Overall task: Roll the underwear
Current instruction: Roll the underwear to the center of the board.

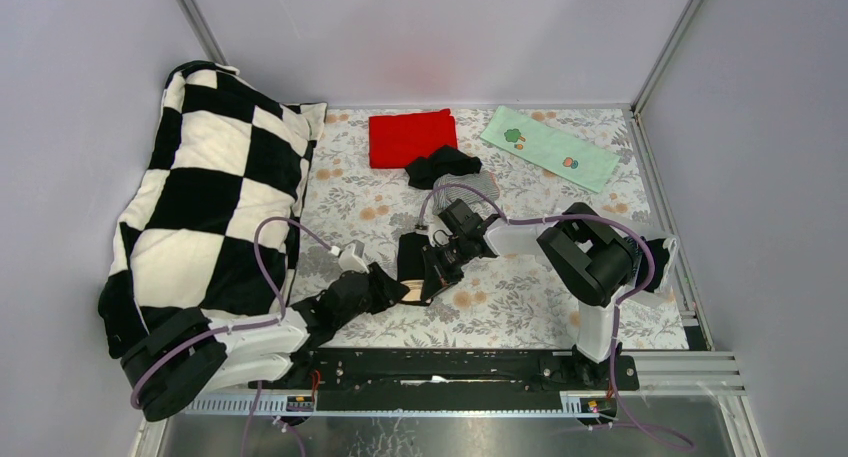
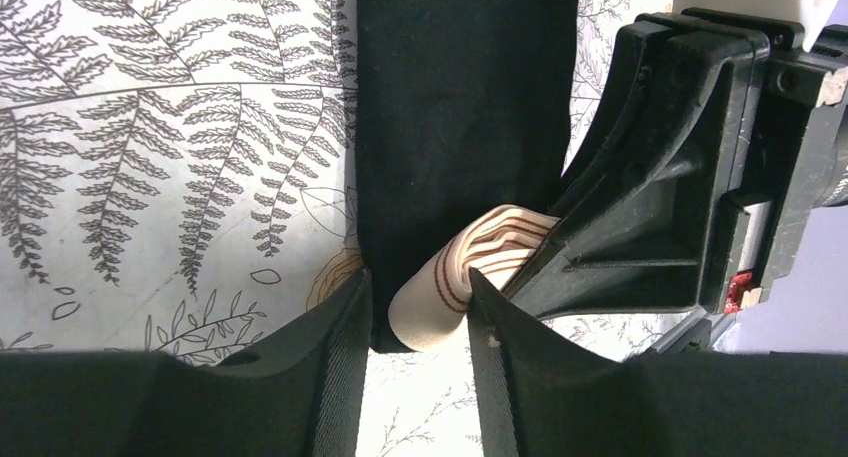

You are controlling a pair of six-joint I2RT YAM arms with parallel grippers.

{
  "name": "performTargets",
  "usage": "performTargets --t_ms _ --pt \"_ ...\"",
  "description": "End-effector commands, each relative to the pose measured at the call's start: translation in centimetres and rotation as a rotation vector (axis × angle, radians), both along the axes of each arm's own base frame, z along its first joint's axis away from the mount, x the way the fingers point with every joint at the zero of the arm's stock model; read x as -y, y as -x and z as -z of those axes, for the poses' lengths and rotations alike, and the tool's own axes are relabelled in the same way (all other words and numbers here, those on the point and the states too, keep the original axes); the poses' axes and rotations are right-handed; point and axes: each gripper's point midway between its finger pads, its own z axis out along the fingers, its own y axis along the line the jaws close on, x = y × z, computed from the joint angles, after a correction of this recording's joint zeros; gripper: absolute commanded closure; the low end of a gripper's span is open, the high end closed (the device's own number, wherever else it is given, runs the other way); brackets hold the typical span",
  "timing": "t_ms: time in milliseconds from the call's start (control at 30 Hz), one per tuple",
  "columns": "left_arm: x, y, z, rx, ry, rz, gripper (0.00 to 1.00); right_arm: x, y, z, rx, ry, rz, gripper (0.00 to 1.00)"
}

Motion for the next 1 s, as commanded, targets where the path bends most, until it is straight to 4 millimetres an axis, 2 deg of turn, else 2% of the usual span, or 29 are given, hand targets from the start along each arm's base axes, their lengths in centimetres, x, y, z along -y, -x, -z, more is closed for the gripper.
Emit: performTargets --t_ms 0,133,533,800,967 --pt "-1.6 0.6 2.7 -0.063 -0.109 -0.012 0.58 1.0 -0.2 1.5 -0.016 0.07 0.019 1.0" --pt "-2.0 0.5 3.2 -0.085 -0.136 -0.03 0.63 1.0 -0.2 1.3 -0.009 0.065 0.014 0.96" --pt "-2.6 0.6 4.2 -0.132 -0.204 -0.048 0.75 0.8 -1.6 -0.5 0.093 0.039 0.046 0.58" --pt "-2.7 0.7 3.8 -0.131 -0.189 -0.053 0.8 2.1 -2.7 -2.0 0.221 0.072 0.102 0.48" --pt "-2.5 0.7 3.5 -0.148 -0.191 -0.045 0.84 3.2 -4.2 -3.2 0.406 0.047 0.134 0.46"
